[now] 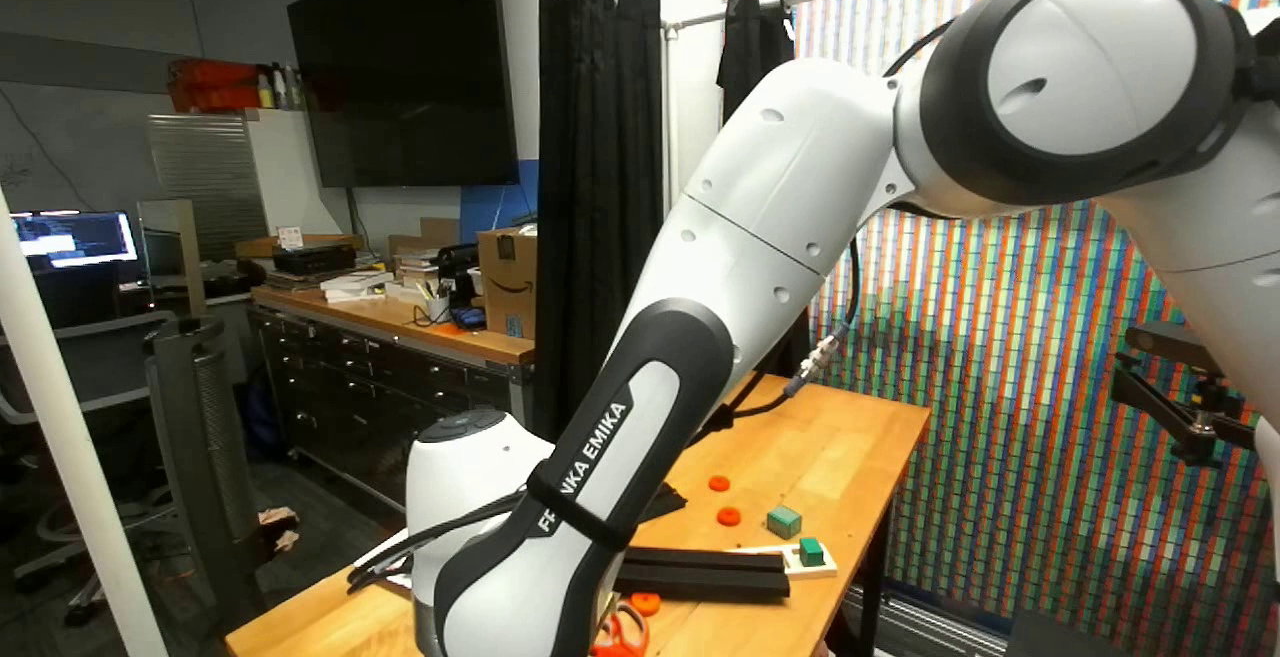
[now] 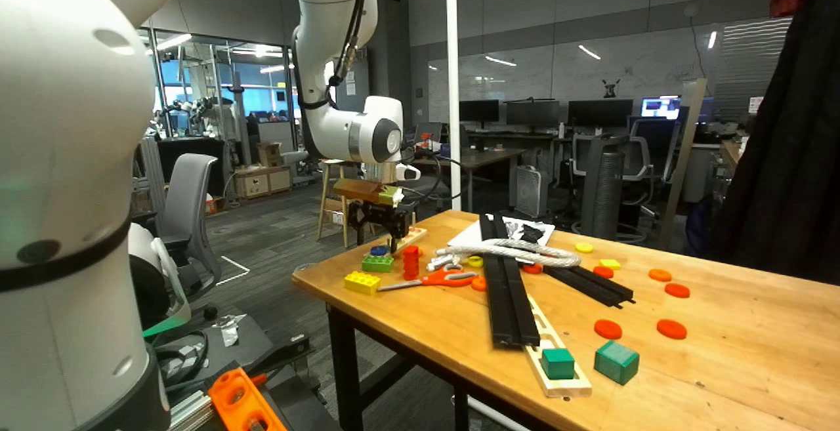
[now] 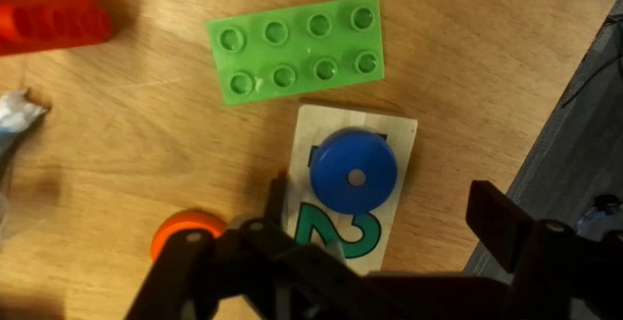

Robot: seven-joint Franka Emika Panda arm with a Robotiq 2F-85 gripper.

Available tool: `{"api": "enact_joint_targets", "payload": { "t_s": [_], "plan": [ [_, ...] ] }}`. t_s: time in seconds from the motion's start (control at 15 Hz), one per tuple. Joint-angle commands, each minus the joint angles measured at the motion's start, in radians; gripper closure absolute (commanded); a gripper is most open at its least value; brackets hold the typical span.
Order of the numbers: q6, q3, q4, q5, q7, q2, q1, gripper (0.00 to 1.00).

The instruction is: Pick the blue ring and put it on the object

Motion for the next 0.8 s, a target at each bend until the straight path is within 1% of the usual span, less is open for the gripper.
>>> {"api": "enact_joint_targets", "payload": {
  "t_s": [0.0,0.27,0.53,0.67,0.73],
  "plan": [
    [-0.044,-0.013,0.029,0.007,0.016,-0.007,0.017,0.0],
    [-0.083,-0.072,-0.012,-0.045,0.135,-0.101,0.086,0.0],
    [-0.156,-0.123,-0.058,-0.141,0.289,-0.227,0.153,0.0],
    [-0.199,-0.132,-0.11,-0.191,0.37,-0.322,0.163,0.0],
    [-0.224,-0.128,-0.144,-0.209,0.402,-0.377,0.156,0.0]
  ]
}}
